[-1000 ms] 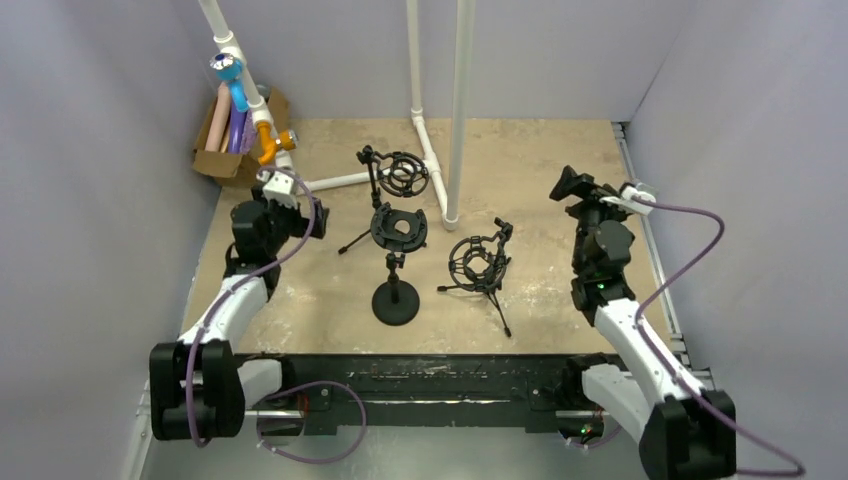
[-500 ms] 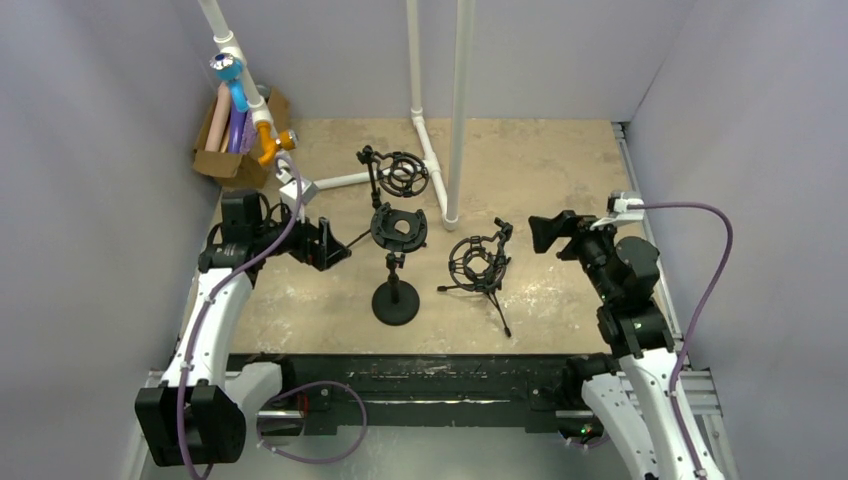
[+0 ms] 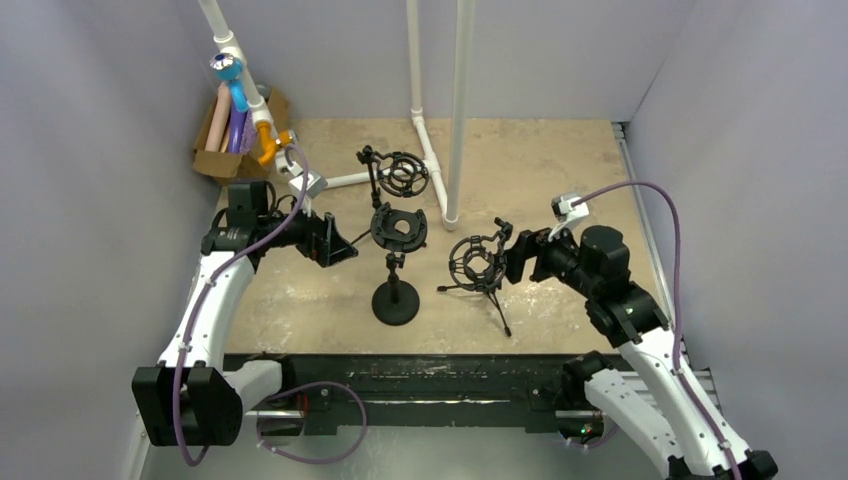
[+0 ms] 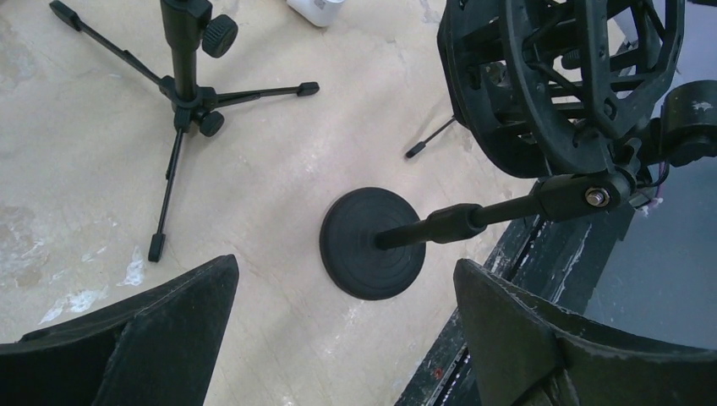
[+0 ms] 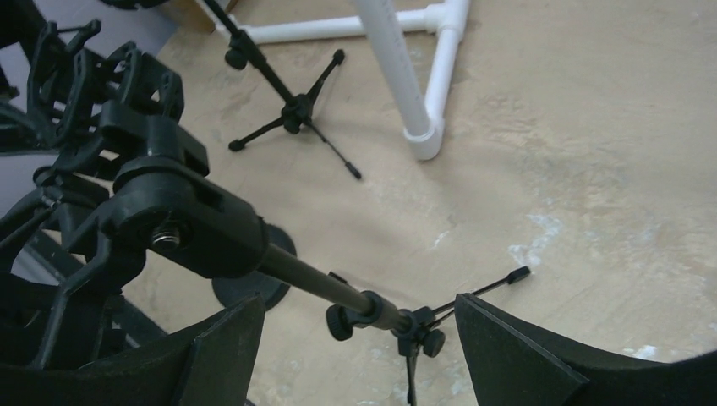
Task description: Attach the microphones to the stand
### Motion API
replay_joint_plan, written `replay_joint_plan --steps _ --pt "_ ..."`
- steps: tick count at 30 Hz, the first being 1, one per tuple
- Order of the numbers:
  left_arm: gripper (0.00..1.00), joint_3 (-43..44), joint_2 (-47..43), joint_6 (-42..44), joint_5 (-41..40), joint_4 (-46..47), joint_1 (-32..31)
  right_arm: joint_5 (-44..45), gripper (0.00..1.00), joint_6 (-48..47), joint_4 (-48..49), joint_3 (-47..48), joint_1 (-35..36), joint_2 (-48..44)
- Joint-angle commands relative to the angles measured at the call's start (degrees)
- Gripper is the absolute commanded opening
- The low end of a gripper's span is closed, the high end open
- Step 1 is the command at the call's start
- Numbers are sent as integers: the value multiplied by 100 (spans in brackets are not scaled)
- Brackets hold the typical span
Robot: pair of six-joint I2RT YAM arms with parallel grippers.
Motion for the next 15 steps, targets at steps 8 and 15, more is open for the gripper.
replay_joint_plan --steps 8,15 --pt "100 451 149 177 148 89 -61 651 78 217 1309 -523 552 8" --pt "100 702 346 111 88 -99 -60 1222 53 367 2371 -774 737 722"
